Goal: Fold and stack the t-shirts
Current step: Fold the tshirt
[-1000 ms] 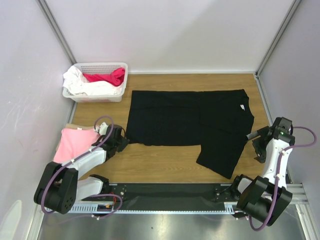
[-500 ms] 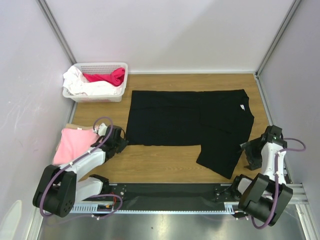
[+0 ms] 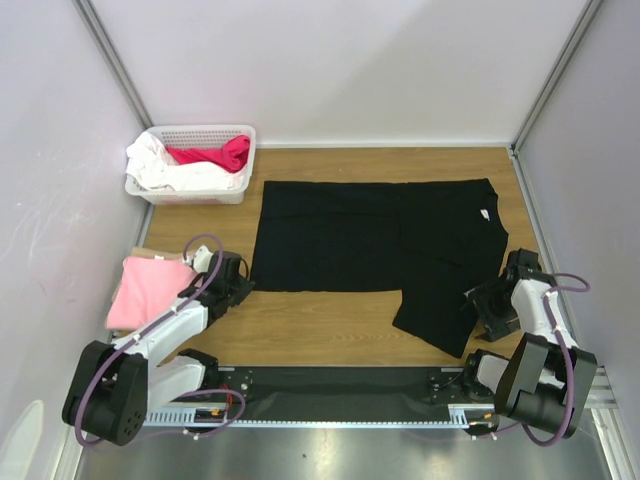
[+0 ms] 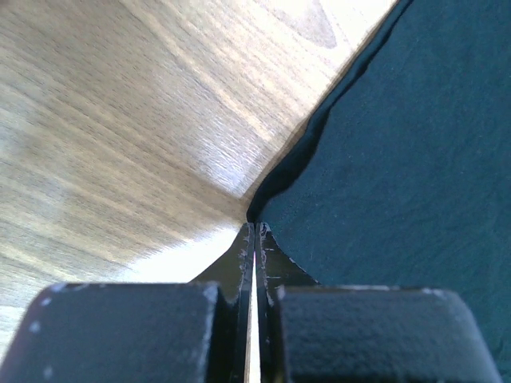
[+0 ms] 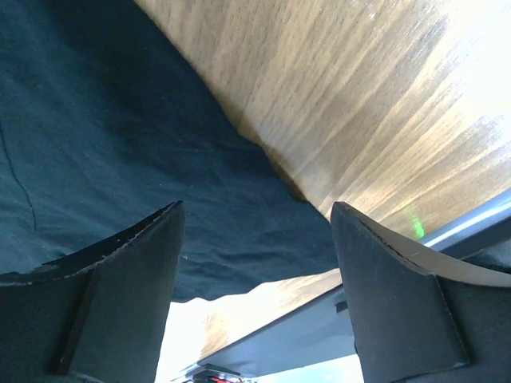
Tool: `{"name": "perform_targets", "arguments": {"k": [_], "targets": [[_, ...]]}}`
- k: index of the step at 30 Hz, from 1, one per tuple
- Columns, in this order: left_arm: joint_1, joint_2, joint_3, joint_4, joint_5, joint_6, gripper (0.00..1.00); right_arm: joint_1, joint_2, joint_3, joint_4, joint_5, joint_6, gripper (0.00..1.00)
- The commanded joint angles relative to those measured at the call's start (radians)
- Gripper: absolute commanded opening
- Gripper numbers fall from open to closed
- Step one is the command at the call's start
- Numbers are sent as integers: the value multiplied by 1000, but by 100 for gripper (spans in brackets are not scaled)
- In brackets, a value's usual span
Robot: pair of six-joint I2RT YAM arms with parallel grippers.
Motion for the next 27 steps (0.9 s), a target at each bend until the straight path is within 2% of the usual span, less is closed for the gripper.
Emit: {"name": "perform_targets", "arguments": {"k": [1,10,16,19,20,23,27], "targets": [[5,-21,14,-9,-30,21,0,6,-19,-21,30,-8,18,79],[6,-44,5,-9,-32,35,0,8,-26,-68,64,-51,7,75],[8,-61,-5,8,-15,57,0,20,-117,-131,63,-51,21,72],[9,-72,-13,8,-10,70,0,20,-181,-167,67,-51,36,65],[9,-75,-15,8,-10,77,0,20,-204,-176,76,-64,36,57],[9,-89,-22,13,-7,87,0,23,-224,-185,89,-71,29,47],[9,-104,-41,24,-4,83,0,24,-220,-184,103,-84,12,41]]}}
